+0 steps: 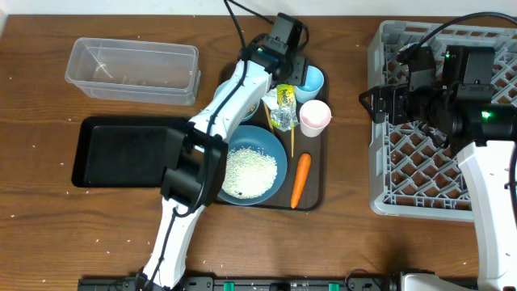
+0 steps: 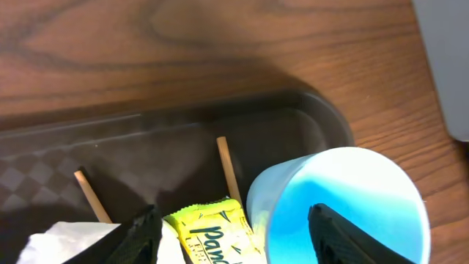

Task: Sort waste into correct bins and load items into the dishwasher rack
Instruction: 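Reach the left gripper to the blue cup and grasp it, then lift the blue cup and hand it to the right gripper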

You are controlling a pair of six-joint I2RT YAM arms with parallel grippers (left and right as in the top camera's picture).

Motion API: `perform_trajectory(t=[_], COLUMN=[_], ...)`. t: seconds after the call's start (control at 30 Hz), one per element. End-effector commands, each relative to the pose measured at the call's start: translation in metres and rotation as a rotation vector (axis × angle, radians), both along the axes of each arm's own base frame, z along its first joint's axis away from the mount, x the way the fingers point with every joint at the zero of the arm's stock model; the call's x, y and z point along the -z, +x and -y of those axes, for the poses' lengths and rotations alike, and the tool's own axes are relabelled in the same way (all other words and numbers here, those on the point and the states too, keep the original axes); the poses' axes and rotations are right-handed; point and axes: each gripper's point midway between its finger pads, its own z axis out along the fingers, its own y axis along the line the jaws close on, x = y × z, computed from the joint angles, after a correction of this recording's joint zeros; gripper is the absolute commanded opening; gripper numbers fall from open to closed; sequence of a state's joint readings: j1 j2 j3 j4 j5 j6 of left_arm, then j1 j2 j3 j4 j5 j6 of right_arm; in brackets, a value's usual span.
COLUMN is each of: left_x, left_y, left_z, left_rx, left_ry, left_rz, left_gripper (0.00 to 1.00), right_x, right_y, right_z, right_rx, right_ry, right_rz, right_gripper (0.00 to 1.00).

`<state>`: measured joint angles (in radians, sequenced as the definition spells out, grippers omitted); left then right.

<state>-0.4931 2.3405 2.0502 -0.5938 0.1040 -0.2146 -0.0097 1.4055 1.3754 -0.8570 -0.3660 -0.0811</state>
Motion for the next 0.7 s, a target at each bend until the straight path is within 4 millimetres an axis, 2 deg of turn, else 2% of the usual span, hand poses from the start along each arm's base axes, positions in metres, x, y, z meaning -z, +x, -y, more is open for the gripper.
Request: perform_trajectory(t=[0.0,0.17,0.4,0.43,0.57,0.67], left_x=[0.021,0.037,0.037,0.038,0.034,0.015], left_y=[-0.002,-0.004,-0.005,-0.006,-0.004,0.000], left_z=[0.000,0.001,0.004,0.005,0.005,0.005], left_rx=[-0.015,-0.021,-0.016,-0.015,-0.015,-0.018], left_ry=[0.017,0.026,0.026,0.027,0.020,0.002], left_rz=[-0.033,-0.059,-0.060,-0.061,-0.050,-0.020], left_gripper=[0.59,0.43,0.19,0.07,0.06,0.06], right_x=[-0.008,-0.008,-0.007,-0.007,-0.005,-0.005], right_y=[0.001,0.001,0.001,0.001,0.001,0.001], right_z=[0.000,0.000,0.000,0.000,0.000,0.000], right_rx=[-0.002,-0.002,-0.002,-0.002,-0.002,-0.001], right_ry=[-0.004,-0.004,-0.004,-0.004,-0.004,-0.004], right_rz=[0.020,0.020,0.018,0.016,0.008,0.008], right_gripper=[0.88,0.87,0.84,0.84,0.81,0.80])
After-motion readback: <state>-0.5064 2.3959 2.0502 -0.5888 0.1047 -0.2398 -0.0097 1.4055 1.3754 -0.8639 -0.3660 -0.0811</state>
